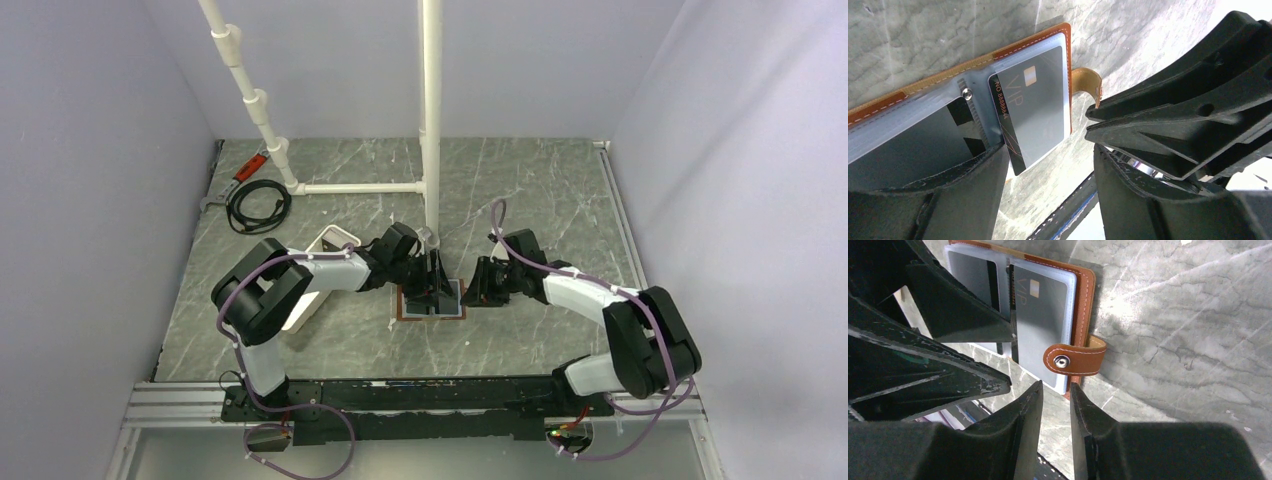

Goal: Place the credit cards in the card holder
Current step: Insert the credit card into the card holder.

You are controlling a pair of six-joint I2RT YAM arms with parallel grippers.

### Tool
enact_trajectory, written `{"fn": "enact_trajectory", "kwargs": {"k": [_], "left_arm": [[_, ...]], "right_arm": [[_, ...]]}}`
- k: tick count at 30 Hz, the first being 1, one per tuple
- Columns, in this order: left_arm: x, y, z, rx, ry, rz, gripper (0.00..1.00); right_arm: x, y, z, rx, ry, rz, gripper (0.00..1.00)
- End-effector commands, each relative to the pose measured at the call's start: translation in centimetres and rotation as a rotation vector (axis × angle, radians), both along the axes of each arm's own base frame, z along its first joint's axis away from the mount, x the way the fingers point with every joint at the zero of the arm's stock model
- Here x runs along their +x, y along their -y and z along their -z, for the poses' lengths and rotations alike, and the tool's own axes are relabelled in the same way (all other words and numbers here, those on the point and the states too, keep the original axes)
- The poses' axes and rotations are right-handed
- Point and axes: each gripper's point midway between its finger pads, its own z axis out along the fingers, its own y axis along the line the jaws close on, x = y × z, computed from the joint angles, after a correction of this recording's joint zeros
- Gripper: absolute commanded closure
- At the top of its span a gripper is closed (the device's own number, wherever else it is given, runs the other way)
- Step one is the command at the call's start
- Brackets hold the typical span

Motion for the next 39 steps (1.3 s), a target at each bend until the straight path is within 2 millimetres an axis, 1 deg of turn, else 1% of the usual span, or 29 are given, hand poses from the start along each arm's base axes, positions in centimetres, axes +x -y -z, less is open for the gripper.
{"fn": "enact_trajectory", "kwargs": {"k": [1,5,10,14,16,18,20,23,26,27,28,30,32,33,36,39], "left_arm": [[-0.3,0.4,-0.7,-0.029,0.005,0.019,0.32],[-0.3,0.9,-1.0,-0.054,-0.002,0.021,0.32],[-0.6,2.1,-1.7,-0.096,-0.011,0.034,0.31],[-1.0,2.5,-1.8,-0.122,-0.033,0.038,0.30],[-1.3,2.0,-1.6,-0.100,-0.041,0.034,0.29],[-1.1,0.8,-1.4,-0.050,-0.021,0.023,0.27],[-0.8,-0.5,-1.5,0.009,0.007,0.017,0.25],[-0.5,-1.9,-2.4,0.096,0.070,0.037,0.24],[-0.3,-2.3,-3.6,0.105,0.116,0.054,0.24],[-0.3,-2.2,-3.8,0.098,0.122,0.057,0.26],[-0.3,-2.1,-3.7,0.093,0.119,0.060,0.31],[-0.3,-1.9,-3.4,0.094,0.110,0.061,0.47],[-0.2,-1.5,-3.1,0.077,0.104,0.066,0.60],[-0.2,-1.4,-2.9,0.073,0.098,0.067,0.71],[0.1,-1.1,-1.7,0.097,0.087,0.074,0.89],[0.5,-1.3,-0.8,0.127,0.086,0.070,0.95]], "right_arm": [[-0.3,-0.5,0.5,0.039,-0.012,-0.016,0.71],[-0.5,-1.1,0.8,0.064,-0.028,-0.025,0.70],[-0.6,-2.4,0.0,0.120,-0.031,-0.043,0.71],[-0.6,-2.4,-0.3,0.128,-0.027,-0.045,0.71],[-0.6,-1.7,0.0,0.085,-0.027,-0.030,0.71],[-0.4,-0.5,0.6,0.022,-0.019,-0.004,0.71],[-0.2,0.3,0.5,-0.018,0.001,0.004,0.71],[-0.2,0.7,0.2,-0.038,0.020,-0.001,0.70],[-0.2,0.5,-0.3,-0.020,0.027,-0.008,0.68],[-0.2,0.3,-0.5,-0.011,0.028,-0.010,0.68],[-0.2,0.2,-0.7,-0.003,0.030,-0.011,0.68],[-0.1,0.0,-1.0,0.014,0.033,-0.012,0.68],[0.0,-0.3,-1.3,0.033,0.035,-0.015,0.68],[0.0,-0.5,-1.5,0.046,0.037,-0.016,0.69],[-0.1,-1.0,-2.0,0.077,0.040,-0.024,0.70],[-0.1,-1.2,-2.3,0.094,0.039,-0.032,0.71]]}}
